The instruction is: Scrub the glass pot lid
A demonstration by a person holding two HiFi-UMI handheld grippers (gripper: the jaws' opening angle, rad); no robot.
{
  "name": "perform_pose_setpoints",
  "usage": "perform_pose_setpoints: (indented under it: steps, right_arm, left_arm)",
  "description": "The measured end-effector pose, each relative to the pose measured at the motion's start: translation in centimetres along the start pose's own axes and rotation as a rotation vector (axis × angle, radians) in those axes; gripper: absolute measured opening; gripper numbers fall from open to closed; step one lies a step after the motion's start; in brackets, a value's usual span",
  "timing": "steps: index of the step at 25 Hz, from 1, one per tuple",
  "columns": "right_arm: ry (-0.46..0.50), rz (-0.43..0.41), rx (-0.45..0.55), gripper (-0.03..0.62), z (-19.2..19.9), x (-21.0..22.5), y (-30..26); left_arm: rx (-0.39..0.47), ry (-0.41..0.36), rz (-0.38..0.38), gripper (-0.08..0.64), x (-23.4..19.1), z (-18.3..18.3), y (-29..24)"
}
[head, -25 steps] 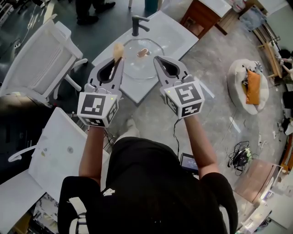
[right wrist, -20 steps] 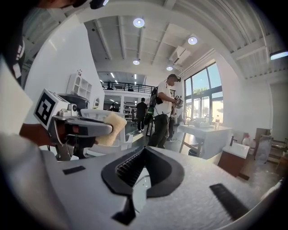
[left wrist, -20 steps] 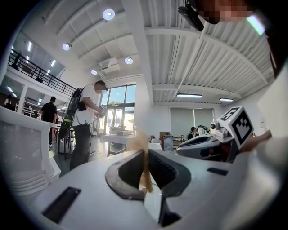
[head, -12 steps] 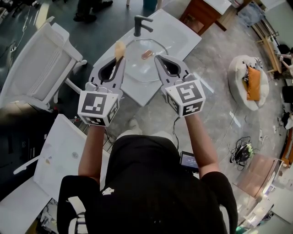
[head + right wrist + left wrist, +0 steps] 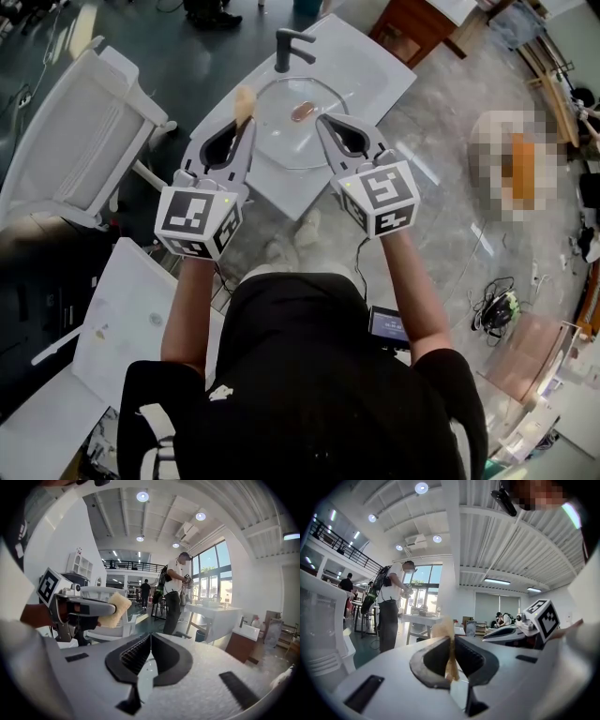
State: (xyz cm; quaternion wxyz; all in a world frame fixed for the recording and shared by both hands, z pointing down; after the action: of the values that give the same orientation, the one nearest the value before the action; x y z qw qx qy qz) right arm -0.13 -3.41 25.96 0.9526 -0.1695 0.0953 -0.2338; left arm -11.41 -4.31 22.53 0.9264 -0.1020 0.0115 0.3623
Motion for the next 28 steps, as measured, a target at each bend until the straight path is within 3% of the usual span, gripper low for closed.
perform_pose_setpoints:
  steps: [7, 14, 20, 28]
  right_arm:
    - [-0.013, -0.035, -0.026, 0.0, 1.2, 2.1, -1.7]
    - [-0.019, -0.075, -0.065, 0.002, 2.6, 4.7, -3.6]
    - [-0.017, -0.117, -0.108, 0.038, 4.0, 6.4, -5.1]
    - [-0.029, -0.175, -0.193, 0.081, 7.4, 7.7, -7.3]
  left_arm:
    - [-0.029, -0.021, -0.016, 0.02, 0.0, 0.7, -2.9]
    - [-0.062, 0.059, -0.011, 0.02, -0.2, 1.7, -6.3]
    - [-0.087, 0.037, -0.003, 0.02, 0.2, 3.6, -9.1]
    - [-0.166, 0.065, -0.015, 0.02, -0.2, 7.1, -11.6]
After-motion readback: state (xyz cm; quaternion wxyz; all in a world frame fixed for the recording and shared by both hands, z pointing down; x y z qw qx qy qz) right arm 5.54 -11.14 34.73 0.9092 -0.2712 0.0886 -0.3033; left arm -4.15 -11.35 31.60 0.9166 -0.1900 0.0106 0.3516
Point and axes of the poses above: the fingertips, and each gripper's own axes: y backward along the fingers, x to its right, z out of its underside, the point moved 1 cm from there along y, backward along the fingers, and after that the axes turned 4 degrees about -x, right-handed, at the moved point
